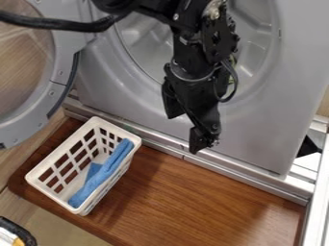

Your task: Move the white basket to the right side of the table

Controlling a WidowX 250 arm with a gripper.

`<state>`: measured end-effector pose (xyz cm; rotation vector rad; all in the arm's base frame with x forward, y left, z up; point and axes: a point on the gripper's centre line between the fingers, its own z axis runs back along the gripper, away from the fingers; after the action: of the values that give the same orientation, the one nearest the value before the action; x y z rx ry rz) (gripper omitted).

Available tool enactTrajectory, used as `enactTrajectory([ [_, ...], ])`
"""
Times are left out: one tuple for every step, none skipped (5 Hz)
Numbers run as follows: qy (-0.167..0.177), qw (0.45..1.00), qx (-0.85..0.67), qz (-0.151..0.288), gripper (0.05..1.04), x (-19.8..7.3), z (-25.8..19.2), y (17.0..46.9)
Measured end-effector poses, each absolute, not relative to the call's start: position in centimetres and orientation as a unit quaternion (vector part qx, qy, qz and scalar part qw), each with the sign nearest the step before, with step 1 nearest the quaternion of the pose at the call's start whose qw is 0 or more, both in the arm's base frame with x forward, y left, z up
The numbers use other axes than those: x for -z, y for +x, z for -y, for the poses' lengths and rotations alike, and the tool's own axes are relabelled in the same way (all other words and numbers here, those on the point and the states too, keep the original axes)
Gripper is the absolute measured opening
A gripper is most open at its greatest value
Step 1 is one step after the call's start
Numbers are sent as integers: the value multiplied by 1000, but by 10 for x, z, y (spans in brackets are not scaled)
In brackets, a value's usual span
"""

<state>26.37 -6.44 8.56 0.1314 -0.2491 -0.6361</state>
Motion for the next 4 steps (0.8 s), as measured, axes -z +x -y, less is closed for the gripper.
enactTrajectory([
  [65, 942, 310, 109, 1000, -79, 63, 261],
  [89, 952, 280, 81, 1000, -63, 36, 248],
  [101, 961, 246, 75, 1000, -56, 19, 243],
  [99, 970, 210, 66, 1000, -44, 4, 236],
])
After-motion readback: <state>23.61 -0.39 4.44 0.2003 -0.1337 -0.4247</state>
